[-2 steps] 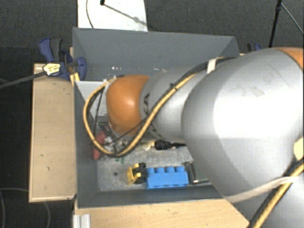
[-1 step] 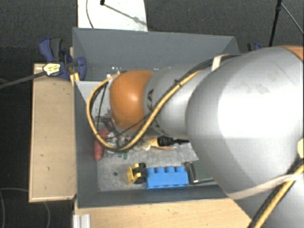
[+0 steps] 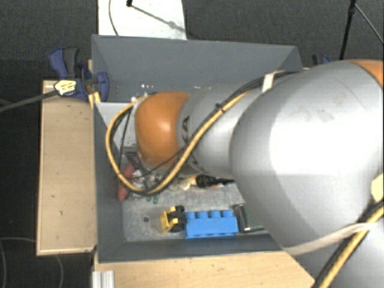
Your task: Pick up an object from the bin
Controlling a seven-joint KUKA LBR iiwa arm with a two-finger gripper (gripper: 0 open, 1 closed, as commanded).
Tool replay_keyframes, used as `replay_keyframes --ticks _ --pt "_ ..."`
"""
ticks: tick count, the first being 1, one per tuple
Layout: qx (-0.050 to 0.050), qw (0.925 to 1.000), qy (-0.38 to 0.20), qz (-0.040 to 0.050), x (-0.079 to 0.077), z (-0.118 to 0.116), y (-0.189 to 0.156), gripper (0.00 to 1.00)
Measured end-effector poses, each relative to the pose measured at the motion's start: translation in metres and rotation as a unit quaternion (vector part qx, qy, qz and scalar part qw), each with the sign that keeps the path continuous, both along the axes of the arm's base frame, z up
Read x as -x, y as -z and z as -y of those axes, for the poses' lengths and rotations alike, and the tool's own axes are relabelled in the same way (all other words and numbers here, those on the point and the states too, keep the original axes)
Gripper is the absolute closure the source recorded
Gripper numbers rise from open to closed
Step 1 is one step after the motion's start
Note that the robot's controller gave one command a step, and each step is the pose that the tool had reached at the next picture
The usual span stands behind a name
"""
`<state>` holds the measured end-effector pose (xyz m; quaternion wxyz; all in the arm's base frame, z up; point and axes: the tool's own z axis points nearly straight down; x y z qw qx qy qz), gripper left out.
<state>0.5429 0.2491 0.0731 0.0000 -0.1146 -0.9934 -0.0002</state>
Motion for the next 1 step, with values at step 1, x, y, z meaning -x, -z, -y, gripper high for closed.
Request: replay_keyframes --ticks 1 --pt "0.0 0.9999 -0.013 0.0014 -0.032 0.0258 -0.0054 1.0"
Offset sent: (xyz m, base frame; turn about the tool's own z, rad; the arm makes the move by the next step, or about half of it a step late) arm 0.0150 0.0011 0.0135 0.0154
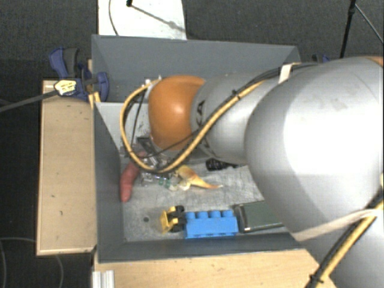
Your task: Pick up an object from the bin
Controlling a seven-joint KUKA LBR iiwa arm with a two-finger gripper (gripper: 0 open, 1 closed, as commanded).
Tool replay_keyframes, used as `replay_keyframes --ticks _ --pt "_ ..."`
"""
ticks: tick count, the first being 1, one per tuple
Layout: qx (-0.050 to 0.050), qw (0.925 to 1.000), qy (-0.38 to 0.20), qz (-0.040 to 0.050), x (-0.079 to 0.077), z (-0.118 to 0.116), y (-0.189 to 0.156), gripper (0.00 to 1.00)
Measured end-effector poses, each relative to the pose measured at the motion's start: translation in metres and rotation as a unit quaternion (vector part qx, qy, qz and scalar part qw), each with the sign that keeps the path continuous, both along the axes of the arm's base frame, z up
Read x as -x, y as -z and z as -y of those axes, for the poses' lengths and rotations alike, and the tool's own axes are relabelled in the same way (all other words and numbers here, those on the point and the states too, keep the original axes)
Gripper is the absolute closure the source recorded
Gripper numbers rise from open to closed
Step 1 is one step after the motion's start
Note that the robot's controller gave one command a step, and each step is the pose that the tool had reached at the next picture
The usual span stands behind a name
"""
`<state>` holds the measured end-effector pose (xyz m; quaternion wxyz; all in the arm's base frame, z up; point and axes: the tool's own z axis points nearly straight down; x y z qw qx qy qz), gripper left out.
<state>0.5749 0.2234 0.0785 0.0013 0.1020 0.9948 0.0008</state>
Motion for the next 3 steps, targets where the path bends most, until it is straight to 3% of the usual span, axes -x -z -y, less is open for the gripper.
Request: replay_keyframes --ticks 2,3 --pt "0.0 1.0 0.002 -0.0007 0.003 -0.002 0.0 1.0" --pt "0.0 1.0 0.009 -0.0006 -0.012 0.001 0.005 1.0"
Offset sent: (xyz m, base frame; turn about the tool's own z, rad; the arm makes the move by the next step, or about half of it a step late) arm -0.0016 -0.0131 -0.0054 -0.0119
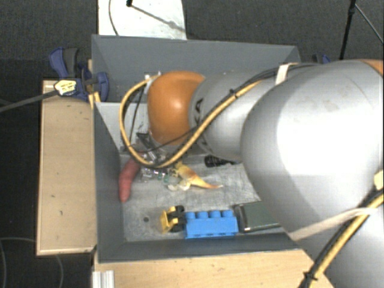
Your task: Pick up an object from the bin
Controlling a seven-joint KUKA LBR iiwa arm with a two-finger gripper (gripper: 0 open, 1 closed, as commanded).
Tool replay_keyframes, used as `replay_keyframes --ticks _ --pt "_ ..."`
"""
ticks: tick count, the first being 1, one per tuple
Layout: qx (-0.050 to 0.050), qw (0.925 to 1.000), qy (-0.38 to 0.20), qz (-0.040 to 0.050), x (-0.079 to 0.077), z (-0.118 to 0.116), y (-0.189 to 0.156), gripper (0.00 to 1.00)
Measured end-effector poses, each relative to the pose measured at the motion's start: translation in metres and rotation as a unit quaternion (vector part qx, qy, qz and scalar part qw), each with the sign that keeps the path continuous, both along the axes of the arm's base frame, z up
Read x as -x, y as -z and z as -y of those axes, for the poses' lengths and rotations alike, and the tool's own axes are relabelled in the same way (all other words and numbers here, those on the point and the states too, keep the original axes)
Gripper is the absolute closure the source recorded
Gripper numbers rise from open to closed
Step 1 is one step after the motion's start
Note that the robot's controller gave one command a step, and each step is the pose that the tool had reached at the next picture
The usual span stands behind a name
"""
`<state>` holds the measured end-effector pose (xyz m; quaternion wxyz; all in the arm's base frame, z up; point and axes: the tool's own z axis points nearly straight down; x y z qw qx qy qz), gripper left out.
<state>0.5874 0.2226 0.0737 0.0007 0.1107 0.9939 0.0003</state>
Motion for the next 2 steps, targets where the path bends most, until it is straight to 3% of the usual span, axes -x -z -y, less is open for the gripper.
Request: replay_keyframes --ticks 1,2 --pt "-0.001 1.0 0.003 0.0012 -0.012 -0.001 0.001 1.0" --pt "-0.001 1.0 -0.004 0.0018 0.003 0.007 0.002 1.0"
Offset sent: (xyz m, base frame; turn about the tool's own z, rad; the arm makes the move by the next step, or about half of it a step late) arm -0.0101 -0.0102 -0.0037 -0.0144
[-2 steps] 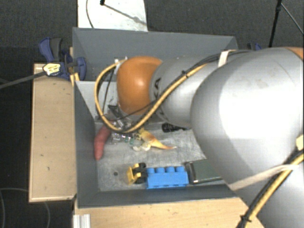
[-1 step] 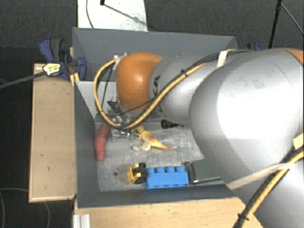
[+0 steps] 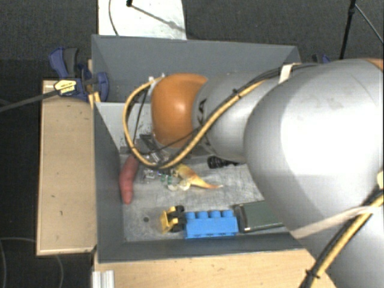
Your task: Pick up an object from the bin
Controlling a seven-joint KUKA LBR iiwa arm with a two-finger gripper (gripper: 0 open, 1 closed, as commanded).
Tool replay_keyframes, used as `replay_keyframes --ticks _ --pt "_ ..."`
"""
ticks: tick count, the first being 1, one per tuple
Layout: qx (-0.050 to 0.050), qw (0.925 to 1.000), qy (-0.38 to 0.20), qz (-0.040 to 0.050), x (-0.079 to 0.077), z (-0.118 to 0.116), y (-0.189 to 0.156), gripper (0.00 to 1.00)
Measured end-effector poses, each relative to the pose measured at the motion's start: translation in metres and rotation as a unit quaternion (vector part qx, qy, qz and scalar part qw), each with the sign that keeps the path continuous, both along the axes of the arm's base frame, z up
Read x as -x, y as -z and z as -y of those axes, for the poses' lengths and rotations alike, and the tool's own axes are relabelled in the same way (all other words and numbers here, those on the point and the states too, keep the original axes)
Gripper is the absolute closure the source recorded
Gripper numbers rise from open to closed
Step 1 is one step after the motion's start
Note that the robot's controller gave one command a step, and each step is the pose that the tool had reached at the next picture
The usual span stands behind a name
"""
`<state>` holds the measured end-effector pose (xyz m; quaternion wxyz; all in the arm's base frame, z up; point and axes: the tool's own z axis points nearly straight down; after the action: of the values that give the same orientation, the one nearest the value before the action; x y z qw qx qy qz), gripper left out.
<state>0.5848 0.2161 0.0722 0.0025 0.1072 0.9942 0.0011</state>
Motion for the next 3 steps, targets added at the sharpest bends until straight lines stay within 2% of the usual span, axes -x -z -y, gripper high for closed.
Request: replay_keyframes --ticks 1,2,3 --pt "0.0 1.0 -0.002 -0.0006 -0.005 -0.014 0.001 1.0" --pt "0.0 0.9999 -0.013 -0.0016 0.008 0.028 -0.003 1.0" --pt "0.0 0.997 -0.077 0.0013 -0.007 -0.041 -0.028 0.0"
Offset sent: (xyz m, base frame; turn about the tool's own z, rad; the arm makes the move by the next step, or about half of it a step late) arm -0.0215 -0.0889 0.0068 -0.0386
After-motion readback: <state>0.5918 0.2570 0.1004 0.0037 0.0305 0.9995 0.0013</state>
